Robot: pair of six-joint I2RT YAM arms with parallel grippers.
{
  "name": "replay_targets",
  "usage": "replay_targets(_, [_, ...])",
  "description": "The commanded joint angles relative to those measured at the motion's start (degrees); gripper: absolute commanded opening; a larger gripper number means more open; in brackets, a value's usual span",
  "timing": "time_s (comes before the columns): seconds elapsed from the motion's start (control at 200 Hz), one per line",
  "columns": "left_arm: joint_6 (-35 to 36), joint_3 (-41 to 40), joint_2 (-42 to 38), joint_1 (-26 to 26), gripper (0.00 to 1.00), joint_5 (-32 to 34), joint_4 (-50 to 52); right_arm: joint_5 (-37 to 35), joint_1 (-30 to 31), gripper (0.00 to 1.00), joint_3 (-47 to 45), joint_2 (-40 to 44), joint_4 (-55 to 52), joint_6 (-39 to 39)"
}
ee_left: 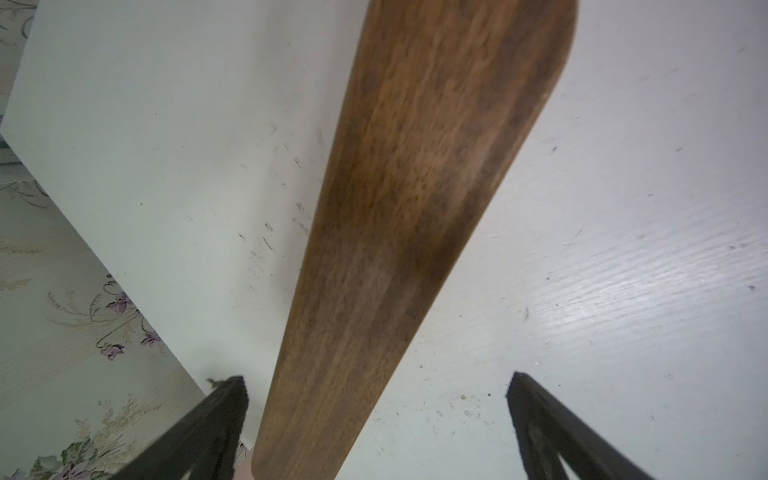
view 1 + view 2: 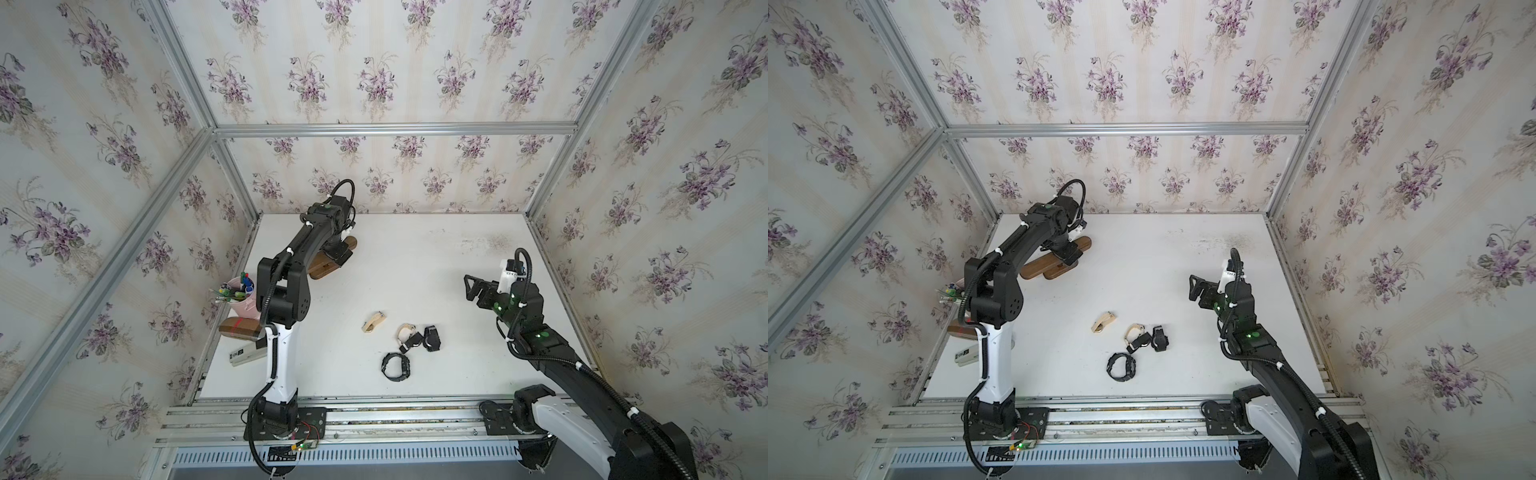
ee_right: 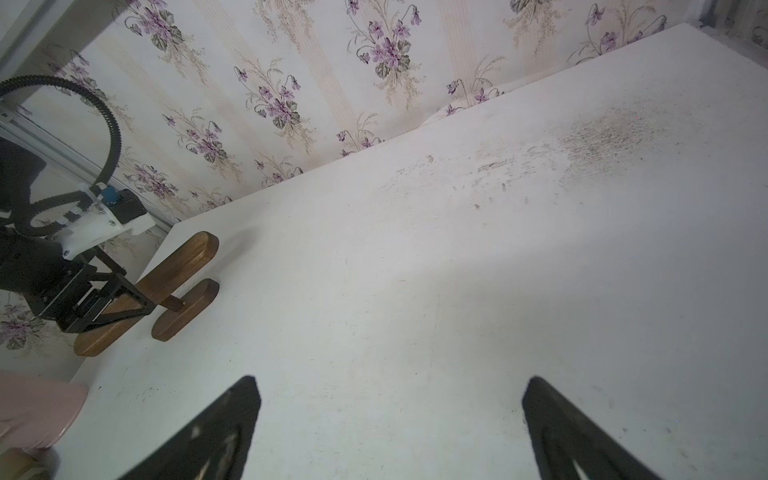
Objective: Place watch on stand
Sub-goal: Pick up the stand at the center of the board.
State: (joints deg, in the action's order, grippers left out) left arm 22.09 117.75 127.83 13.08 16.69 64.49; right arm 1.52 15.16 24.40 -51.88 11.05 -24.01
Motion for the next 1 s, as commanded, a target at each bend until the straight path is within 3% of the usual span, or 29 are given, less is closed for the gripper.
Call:
replay_targets(0.0, [2.2,1.1,1.68,-0.78,0.99,-0.02,2.19,-0.89,0.11,1.0,0.03,0.58,-0.15,0.02])
replay_targets(0.335, [4.72,3.89,5.41,-1.74,0.95,-4.45,2.53,-1.25,0.11,1.0,-0.23,0.9,-0.68,0.54])
replay_targets(0.57, [5.1,4.88,6.6,-1.92,0.7,-9.4,3.18,-1.43,0.12,1.0,0.12,0.9,-1.36,0.64])
replay_targets(0.994, [5.45,3.38,4.47,0.2,0.4,-11.14,1.15,-1.52,0.14,0.99,0.29,1.08,-1.56,0.77])
